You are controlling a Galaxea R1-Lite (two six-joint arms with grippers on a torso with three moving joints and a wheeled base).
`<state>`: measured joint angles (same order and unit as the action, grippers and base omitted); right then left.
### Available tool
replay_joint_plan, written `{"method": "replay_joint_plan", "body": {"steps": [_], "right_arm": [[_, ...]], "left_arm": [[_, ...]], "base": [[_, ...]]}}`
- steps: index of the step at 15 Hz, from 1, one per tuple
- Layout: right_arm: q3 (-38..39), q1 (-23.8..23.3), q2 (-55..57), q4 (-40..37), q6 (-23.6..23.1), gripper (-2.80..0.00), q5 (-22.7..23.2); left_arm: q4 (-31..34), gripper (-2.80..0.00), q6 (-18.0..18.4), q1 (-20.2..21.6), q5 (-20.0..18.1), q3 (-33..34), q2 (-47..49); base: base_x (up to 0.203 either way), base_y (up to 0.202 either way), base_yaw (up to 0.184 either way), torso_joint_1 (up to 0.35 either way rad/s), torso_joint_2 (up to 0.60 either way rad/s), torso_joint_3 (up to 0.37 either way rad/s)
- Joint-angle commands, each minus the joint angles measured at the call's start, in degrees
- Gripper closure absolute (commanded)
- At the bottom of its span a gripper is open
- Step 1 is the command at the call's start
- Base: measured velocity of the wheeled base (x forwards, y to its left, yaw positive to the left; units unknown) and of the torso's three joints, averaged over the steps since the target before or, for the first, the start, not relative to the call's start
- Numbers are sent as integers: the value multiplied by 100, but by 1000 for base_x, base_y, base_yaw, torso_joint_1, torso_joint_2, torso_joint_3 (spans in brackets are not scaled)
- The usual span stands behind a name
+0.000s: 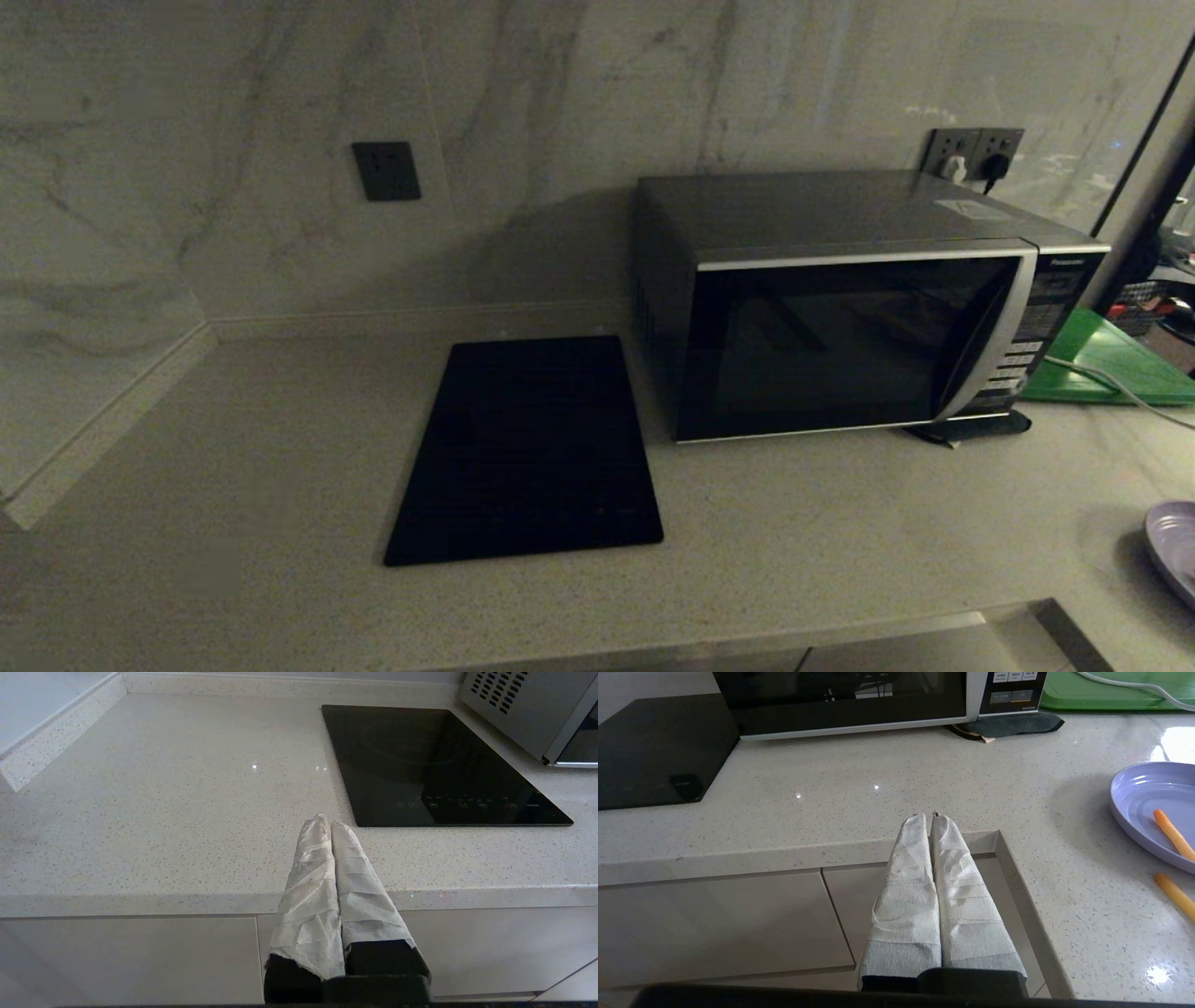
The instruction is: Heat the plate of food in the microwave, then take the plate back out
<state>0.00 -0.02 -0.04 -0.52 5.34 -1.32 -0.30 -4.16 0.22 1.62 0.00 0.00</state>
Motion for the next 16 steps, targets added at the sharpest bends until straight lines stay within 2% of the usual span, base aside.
{"method": "replay_joint_plan", "body": {"steps": [1, 16], "right_arm": [[9, 2, 4, 0, 2, 0, 0], [9, 2, 4, 0, 2, 0, 0]], "left_arm": [[-5, 0, -6, 4, 5, 0, 9], [-5, 0, -6, 4, 8, 0, 9]], "base": [[0, 0, 0, 0, 0, 0], [0, 0, 0, 0, 0, 0]]}}
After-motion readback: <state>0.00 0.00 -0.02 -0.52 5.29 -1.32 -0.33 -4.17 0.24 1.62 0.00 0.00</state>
